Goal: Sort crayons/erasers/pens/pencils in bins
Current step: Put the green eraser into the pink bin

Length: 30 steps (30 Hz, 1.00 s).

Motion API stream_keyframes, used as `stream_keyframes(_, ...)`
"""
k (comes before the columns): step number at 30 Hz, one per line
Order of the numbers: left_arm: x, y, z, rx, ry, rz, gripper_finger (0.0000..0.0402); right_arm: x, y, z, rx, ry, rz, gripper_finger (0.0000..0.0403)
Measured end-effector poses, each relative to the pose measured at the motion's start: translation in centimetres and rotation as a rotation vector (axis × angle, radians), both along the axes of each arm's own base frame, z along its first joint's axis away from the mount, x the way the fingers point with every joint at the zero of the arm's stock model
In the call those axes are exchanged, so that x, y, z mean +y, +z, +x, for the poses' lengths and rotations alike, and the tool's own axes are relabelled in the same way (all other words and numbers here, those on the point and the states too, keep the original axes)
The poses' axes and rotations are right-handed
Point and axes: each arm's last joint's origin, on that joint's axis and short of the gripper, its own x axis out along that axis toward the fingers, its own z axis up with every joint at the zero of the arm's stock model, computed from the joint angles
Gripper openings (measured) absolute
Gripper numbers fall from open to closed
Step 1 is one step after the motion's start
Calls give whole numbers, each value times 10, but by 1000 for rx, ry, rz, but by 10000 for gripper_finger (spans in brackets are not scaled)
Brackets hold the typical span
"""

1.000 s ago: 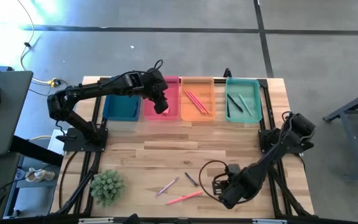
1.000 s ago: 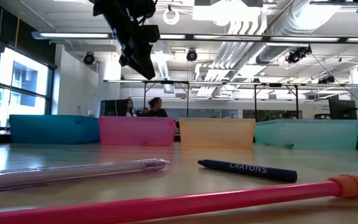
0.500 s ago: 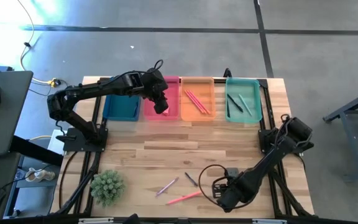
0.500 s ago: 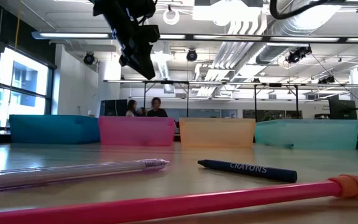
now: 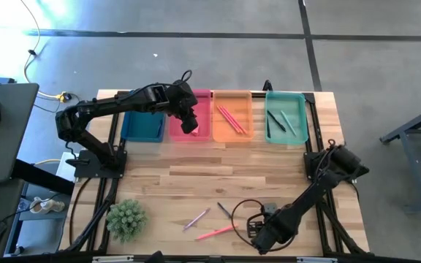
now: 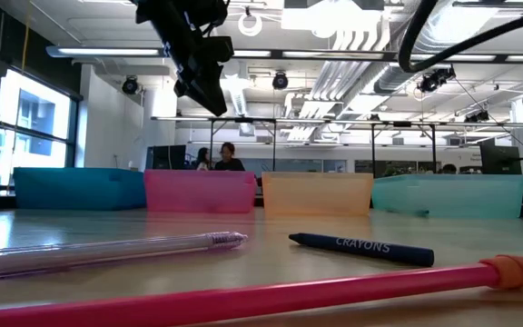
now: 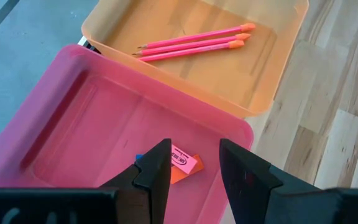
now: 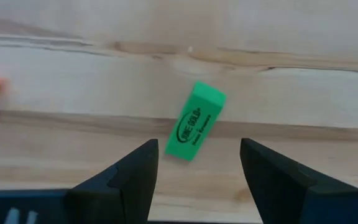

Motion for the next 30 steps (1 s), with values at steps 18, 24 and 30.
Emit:
stream_keyframes(18, 0, 0, 0, 0, 0, 0, 122, 6, -25, 6, 16, -6, -23, 213)
stream_keyframes(24, 0, 0, 0, 0, -1, 0, 122, 7, -25, 5, 11, 2, -23, 159)
stream_keyframes(30, -1, -1, -1, 8, -1, -5, 122, 8, -25, 4, 12, 11, -26, 107)
